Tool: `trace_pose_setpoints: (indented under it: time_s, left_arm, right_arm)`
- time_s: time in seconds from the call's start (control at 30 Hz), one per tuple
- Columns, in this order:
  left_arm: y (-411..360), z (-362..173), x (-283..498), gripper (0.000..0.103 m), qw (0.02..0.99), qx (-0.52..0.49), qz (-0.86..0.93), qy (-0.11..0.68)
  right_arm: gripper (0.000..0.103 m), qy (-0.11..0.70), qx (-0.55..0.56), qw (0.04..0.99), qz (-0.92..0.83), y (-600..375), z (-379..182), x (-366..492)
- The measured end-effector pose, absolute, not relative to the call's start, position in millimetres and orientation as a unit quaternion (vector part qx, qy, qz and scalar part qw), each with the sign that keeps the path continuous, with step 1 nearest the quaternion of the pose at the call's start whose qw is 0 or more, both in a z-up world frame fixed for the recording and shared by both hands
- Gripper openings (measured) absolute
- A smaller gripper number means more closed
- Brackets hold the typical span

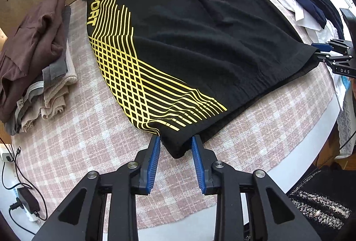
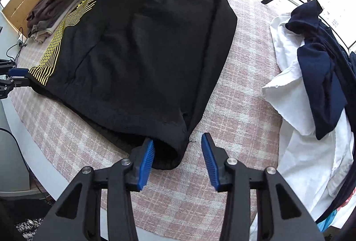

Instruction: Fold clothes

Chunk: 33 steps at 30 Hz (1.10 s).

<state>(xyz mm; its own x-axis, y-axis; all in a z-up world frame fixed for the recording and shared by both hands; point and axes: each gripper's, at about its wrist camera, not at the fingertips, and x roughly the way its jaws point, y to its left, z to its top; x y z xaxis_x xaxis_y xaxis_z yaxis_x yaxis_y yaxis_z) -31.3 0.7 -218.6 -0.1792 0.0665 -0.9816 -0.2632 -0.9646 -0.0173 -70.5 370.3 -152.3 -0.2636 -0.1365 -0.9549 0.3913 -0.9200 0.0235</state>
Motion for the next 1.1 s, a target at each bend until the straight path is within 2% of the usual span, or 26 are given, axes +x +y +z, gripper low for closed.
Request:
trace_pose_setpoints:
  time_s: [0.03, 0.07, 0.13, 0.17, 0.27, 0.37, 0.47, 0.6, 0.7, 0.8, 0.93, 1.0, 1.1]
  left_arm:
    - [-1.2, -222.6, -33.6, 0.024, 0.104, -0.634, 0.763, 0.076]
    - [-3.1, -226.5, -35.9, 0.013, 0.1, -0.635, 0.762, 0.074]
    - [-4.3, -232.6, -36.9, 0.006, 0.104, -0.639, 0.759, 0.074]
    - [-5.2, -232.8, -38.2, 0.004, 0.107, -0.64, 0.757, 0.074]
    - [-8.7, -228.1, -44.9, 0.003, 0.113, -0.644, 0.753, 0.078]
    - [-13.1, -191.0, -72.8, 0.003, 0.121, -0.632, 0.758, 0.105]
    - [-15.3, -122.7, -126.0, 0.004, 0.108, -0.597, 0.783, 0.136]
    - [-25.8, 19.3, -193.3, 0.003, 0.063, -0.503, 0.848, 0.158]
    - [-34.0, 105.6, -197.9, 0.004, 0.043, -0.44, 0.88, 0.176]
    - [-33.5, 146.4, -169.0, 0.004, 0.047, -0.407, 0.89, 0.199]
    - [-28.3, 126.1, -117.0, 0.004, 0.067, -0.42, 0.876, 0.227]
    - [-22.6, 104.8, -82.1, 0.004, 0.08, -0.44, 0.861, 0.243]
    - [-17.8, 31.3, -45.0, 0.004, 0.125, -0.498, 0.823, 0.244]
  right_arm:
    - [0.037, 0.105, 0.586, 0.169, -0.786, 371.4, -153.9, -71.8]
    - [0.035, 0.101, 0.586, 0.169, -0.786, 372.5, -154.5, -73.4]
    - [0.019, 0.095, 0.588, 0.17, -0.785, 374.9, -155.6, -76.4]
    - [0.005, 0.089, 0.59, 0.171, -0.784, 376.5, -156.4, -78.1]
    - [0.005, 0.06, 0.604, 0.18, -0.774, 384.2, -156.4, -83.2]
    - [0.004, 0.064, 0.605, 0.19, -0.771, 386.4, -134.6, -102.3]
    - [0.004, 0.106, 0.556, 0.175, -0.805, 377.7, -62.7, -152.7]
    - [0.004, 0.156, 0.448, 0.137, -0.87, 359.0, 80.9, -218.9]
    - [0.004, 0.17, 0.375, 0.12, -0.904, 344.7, 176.5, -228.9]
    - [0.004, 0.191, 0.336, 0.114, -0.915, 339.0, 231.2, -212.2]
    - [0.004, 0.207, 0.346, 0.129, -0.906, 338.6, 215.3, -167.5]
    - [0.004, 0.212, 0.368, 0.139, -0.894, 344.5, 180.8, -133.1]
    - [0.004, 0.2, 0.421, 0.154, -0.871, 354.8, 102.6, -81.6]
